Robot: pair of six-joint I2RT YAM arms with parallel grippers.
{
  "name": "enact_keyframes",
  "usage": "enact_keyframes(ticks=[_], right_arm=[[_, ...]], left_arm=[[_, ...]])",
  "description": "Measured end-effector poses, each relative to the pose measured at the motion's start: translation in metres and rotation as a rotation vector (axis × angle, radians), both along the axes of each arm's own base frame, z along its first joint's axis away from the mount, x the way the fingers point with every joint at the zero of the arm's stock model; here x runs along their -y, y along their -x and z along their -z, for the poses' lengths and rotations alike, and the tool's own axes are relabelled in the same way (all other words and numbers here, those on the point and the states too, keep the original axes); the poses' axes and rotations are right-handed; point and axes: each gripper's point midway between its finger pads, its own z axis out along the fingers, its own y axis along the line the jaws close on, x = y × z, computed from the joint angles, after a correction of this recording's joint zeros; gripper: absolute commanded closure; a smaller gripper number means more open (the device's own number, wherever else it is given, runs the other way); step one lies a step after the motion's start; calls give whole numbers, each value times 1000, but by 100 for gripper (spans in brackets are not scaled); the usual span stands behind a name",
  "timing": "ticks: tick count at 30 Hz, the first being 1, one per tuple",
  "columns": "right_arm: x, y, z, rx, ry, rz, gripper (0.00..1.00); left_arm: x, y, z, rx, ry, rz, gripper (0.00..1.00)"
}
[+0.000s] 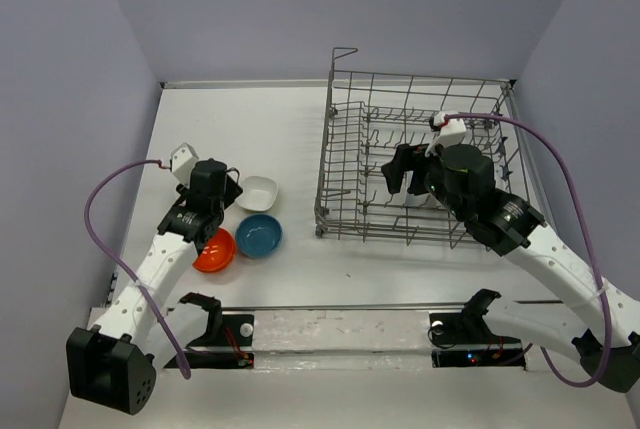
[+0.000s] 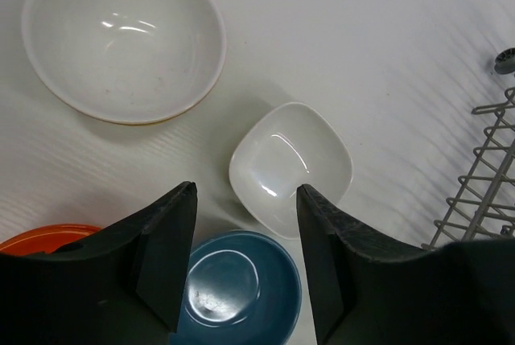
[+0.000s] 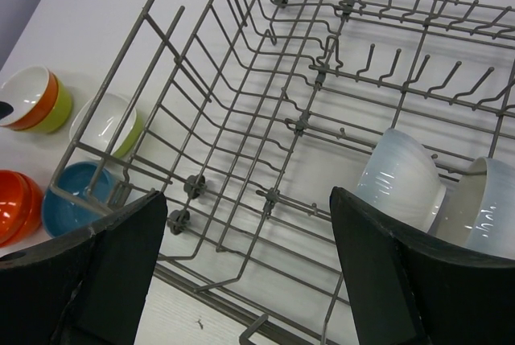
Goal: Load the bowls into the dish rack
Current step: Pick up the bowl from the bowl.
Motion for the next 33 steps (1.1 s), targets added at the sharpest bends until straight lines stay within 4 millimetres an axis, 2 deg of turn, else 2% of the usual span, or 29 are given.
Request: enact_keyframes(ticks=[8,26,33], right_arm=[[1,2,2,0,-1,-3,12],[0,3,3,-4,-1,-9,12],[0,3,4,-5,0,-10,12]], left_arm=[[-17,-3,5,-20,3,-44,38],[-8,-9,12,-40,32,3,37],[-15,-7,6,-19,18,-31,37]])
